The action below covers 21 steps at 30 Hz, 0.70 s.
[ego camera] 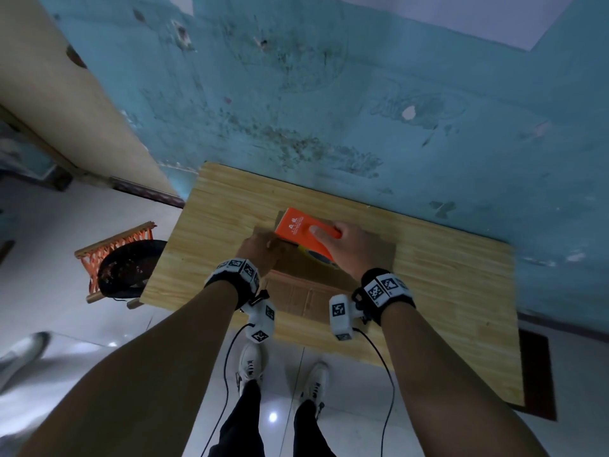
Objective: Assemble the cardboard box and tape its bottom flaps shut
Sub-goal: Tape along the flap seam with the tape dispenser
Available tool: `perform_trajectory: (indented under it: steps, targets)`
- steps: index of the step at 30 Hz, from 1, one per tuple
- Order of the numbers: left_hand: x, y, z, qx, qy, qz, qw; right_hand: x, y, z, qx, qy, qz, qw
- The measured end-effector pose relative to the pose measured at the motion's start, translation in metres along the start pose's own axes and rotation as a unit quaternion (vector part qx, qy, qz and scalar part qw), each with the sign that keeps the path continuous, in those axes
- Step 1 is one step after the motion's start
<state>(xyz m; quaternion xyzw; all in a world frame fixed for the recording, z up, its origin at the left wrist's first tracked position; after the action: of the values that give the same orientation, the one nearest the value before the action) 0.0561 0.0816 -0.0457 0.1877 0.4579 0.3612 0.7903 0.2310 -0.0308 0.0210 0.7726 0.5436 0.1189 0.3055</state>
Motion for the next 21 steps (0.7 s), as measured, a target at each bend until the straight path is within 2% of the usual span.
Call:
perform_trajectory:
  steps: [2,4,5,9,13,21]
  targets:
    - [0.001,0.008,-0.003,-0.135,0.021,-0.023,0.99,0.0,0.002,0.0,-0.006,-0.007,-0.007,1.0]
    - [-0.005,0.024,-0.003,-0.275,0.034,-0.019,0.961,0.001,0.003,-0.001,-0.011,-0.008,-0.017,1.0]
    - [-0.008,0.031,-0.002,-0.313,0.035,-0.015,0.949,0.002,0.004,-0.002,-0.016,-0.004,-0.019,1.0]
    - [-0.017,0.044,0.013,-0.375,-0.004,-0.052,0.926,0.004,0.001,-0.009,-0.026,0.002,-0.034,0.999]
    - [-0.01,0.038,0.017,-0.435,0.011,-0.118,0.893,0.006,0.001,-0.008,-0.03,-0.014,-0.04,0.999]
    - [-0.007,0.024,0.007,-0.42,0.081,-0.16,0.889,0.003,0.001,-0.008,-0.028,-0.014,-0.049,0.998]
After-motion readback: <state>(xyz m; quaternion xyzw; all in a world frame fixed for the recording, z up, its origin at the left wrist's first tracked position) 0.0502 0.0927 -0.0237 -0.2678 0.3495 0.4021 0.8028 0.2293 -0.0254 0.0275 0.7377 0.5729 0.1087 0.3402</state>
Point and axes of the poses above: each hand's wrist, its own x-axis towards the middle knuckle, its own y-axis out of the back of the hand, z = x × y, the point moved 10 cm from there along x, towards the middle knuckle, and after that the axes turned 14 degrees about y, right-handed, at the moved point
